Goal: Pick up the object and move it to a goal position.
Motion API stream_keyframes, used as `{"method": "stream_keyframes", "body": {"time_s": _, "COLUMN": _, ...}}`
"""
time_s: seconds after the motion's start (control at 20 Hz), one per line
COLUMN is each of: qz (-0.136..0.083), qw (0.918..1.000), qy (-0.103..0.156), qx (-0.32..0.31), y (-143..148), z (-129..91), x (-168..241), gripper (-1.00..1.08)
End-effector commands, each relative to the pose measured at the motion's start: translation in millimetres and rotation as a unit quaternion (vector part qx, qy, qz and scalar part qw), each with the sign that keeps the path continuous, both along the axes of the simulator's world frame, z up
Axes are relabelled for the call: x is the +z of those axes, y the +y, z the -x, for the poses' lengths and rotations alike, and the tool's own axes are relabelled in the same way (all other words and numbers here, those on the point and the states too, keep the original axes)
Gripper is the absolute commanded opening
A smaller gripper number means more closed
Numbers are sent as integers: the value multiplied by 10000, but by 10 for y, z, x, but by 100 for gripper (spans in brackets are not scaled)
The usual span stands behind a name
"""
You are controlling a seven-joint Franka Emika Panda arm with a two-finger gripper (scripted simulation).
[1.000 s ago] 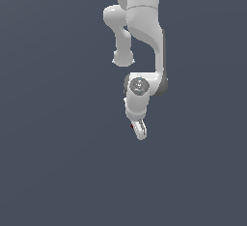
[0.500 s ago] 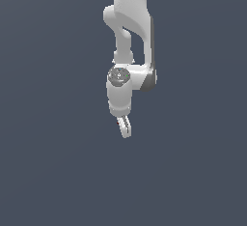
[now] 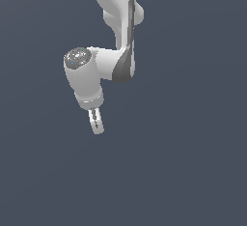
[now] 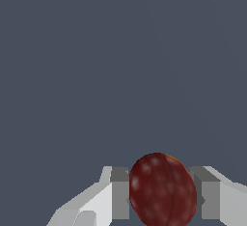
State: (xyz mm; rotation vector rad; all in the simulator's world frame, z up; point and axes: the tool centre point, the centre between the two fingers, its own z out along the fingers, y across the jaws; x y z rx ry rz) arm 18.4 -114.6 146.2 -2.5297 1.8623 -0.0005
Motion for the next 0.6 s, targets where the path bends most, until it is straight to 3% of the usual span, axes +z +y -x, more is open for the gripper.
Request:
{"method": "stream_keyframes", "body": {"time_s": 0.0, "qz": 1, "qw": 10000, "qy": 3, "qx": 4, "y": -250, "z": -43, "x": 188, "gripper": -100}}
{"method": "stream_keyframes", "body": {"time_s": 0.3, "qz": 3, "qw": 10000, "qy": 3, "qx": 7, "y": -790, "z": -163, "x": 591, "gripper": -100}}
{"method": "stream_keyframes", "body": {"time_s": 0.55, "qz": 3, "qw": 10000, "qy": 3, "qx": 10, "y": -1078, "z": -238, "x": 806, "gripper": -100}}
